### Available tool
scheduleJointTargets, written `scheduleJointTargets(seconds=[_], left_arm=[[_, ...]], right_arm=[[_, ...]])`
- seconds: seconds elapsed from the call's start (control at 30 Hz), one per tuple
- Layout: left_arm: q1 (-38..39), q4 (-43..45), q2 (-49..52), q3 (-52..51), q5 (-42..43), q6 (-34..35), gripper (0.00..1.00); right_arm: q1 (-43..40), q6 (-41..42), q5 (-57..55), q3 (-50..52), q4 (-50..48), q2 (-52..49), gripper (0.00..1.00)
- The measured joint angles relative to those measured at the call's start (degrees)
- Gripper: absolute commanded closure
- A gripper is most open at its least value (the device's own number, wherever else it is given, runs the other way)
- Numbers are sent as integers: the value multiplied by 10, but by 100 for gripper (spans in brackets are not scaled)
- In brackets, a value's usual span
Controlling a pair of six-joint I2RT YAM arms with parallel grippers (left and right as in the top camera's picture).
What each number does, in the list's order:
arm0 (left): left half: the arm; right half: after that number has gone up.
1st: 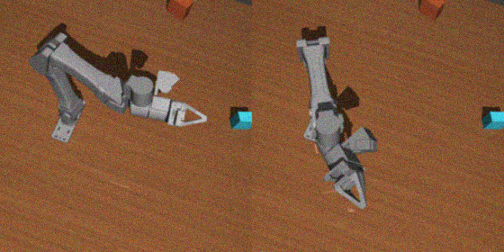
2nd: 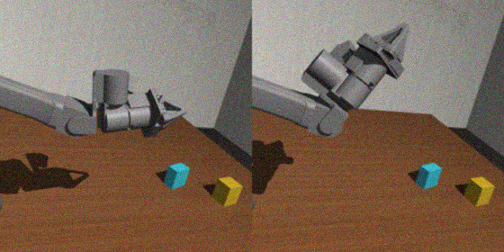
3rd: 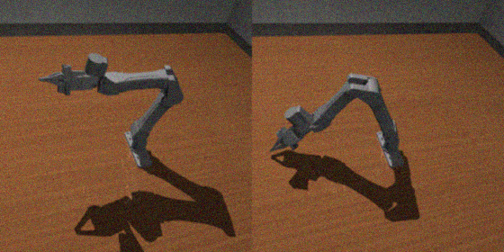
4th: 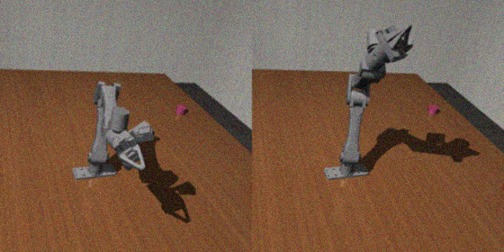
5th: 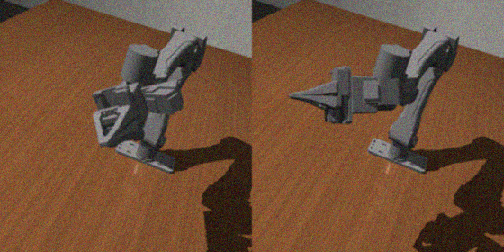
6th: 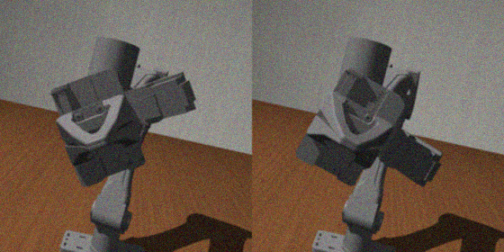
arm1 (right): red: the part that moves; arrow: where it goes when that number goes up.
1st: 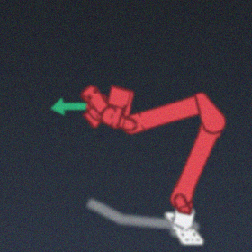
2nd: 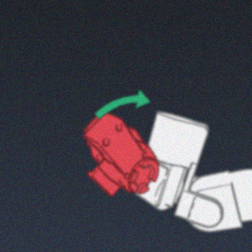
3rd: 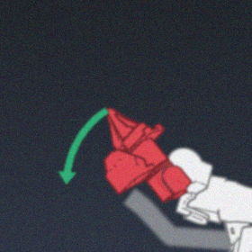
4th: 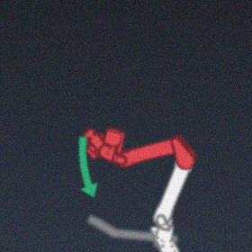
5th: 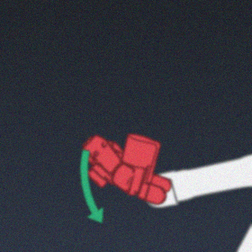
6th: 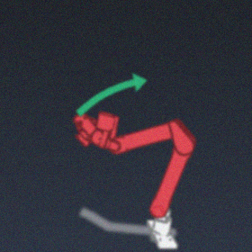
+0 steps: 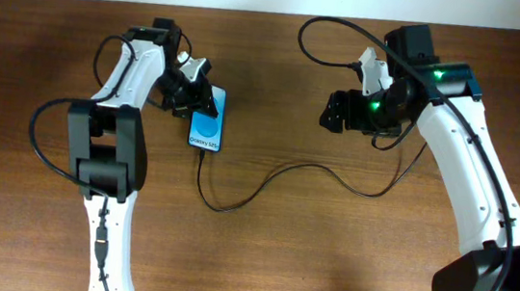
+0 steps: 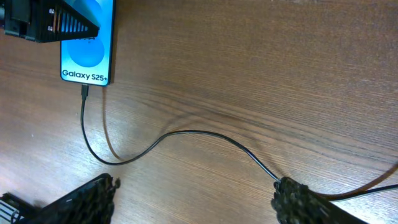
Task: Plug charger to phone and switch on socket
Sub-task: 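Release the plug and lower the phone flat onto the table, left gripper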
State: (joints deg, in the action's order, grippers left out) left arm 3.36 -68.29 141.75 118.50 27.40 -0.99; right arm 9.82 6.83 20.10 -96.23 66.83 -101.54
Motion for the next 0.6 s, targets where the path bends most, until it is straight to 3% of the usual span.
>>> scheduleJointTargets(seconds=[0.5,0.6], left_arm=[[4,0,-10,5,-125,28,61],[4,-9,-10,10,-140,37,58]], right_arm=[[0,0,-8,0,0,0,13],[0,0,-8,0,0,0,12]])
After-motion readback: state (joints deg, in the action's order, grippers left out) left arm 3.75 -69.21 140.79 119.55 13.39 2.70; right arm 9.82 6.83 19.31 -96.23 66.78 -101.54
